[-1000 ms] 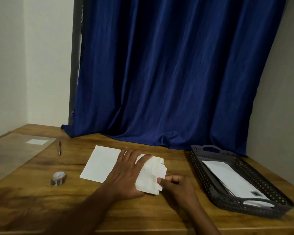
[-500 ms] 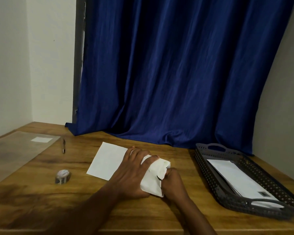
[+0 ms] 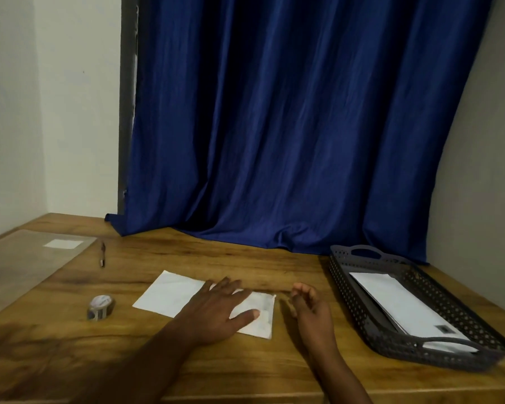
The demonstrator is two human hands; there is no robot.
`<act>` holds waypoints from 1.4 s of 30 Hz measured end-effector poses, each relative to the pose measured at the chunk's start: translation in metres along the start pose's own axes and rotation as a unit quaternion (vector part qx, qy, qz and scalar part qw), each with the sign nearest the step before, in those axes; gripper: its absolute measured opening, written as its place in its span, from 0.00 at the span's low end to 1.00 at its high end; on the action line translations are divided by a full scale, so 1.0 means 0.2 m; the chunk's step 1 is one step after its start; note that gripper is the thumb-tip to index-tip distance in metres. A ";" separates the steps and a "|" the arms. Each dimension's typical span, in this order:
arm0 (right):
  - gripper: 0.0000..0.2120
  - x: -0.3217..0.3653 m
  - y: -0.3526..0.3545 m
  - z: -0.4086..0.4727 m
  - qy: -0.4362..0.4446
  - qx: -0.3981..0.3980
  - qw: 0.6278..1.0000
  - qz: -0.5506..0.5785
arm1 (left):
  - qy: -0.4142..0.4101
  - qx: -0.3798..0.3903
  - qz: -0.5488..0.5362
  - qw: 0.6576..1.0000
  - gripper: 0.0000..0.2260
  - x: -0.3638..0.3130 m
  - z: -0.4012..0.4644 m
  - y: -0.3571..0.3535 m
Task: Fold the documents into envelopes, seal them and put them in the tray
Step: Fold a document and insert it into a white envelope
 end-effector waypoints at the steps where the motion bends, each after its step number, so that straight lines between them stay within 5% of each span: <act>1: 0.09 0.01 -0.01 -0.02 0.024 0.010 0.999 -0.034 | -0.003 0.014 0.004 1.000 0.41 0.00 0.00 -0.01; 5: 0.24 0.09 -0.12 -0.12 0.203 0.166 0.931 -0.254 | -0.012 0.025 0.018 0.999 0.46 0.01 0.02 -0.03; 8: 0.30 0.06 -0.20 -0.15 0.221 0.282 0.844 -0.400 | -0.016 0.031 0.017 0.999 0.52 0.01 0.02 -0.03; 11: 0.33 0.02 -0.21 -0.14 0.170 0.321 0.819 -0.444 | 0.005 0.021 -0.006 1.000 0.33 0.01 0.02 -0.02; 13: 0.34 0.01 -0.21 -0.13 0.165 0.326 0.810 -0.458 | 0.017 -0.008 -0.025 1.000 0.31 0.02 0.02 -0.02; 20: 0.35 0.03 -0.20 -0.14 0.163 0.321 0.805 -0.472 | 0.098 -0.050 0.006 0.994 0.30 0.15 -0.05 0.05; 25: 0.35 0.05 -0.18 -0.15 0.162 0.321 0.810 -0.464 | 0.112 -0.004 -0.028 0.993 0.53 0.15 -0.21 0.03; 30: 0.42 0.07 -0.08 -0.24 0.161 0.356 0.798 -0.459 | 0.083 -0.017 -0.065 0.994 0.50 0.10 -0.45 0.09; 37: 0.47 0.06 0.11 -0.43 0.236 0.379 0.759 -0.473 | -0.011 -0.003 0.039 0.999 0.42 0.05 -0.86 0.11; 42: 0.28 0.00 0.25 -0.48 0.316 0.325 0.852 -0.263 | 0.015 -0.108 -0.035 0.993 0.29 0.16 -1.02 0.10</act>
Point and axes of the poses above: each hand's wrist, its own z-axis towards the middle knuckle, its own y-axis out of the back of the hand, x = y × z, the point moved 3 cm from there along z, towards the middle knuckle, and after that the axes turned 6 degrees about z, right-handed, at the moved point
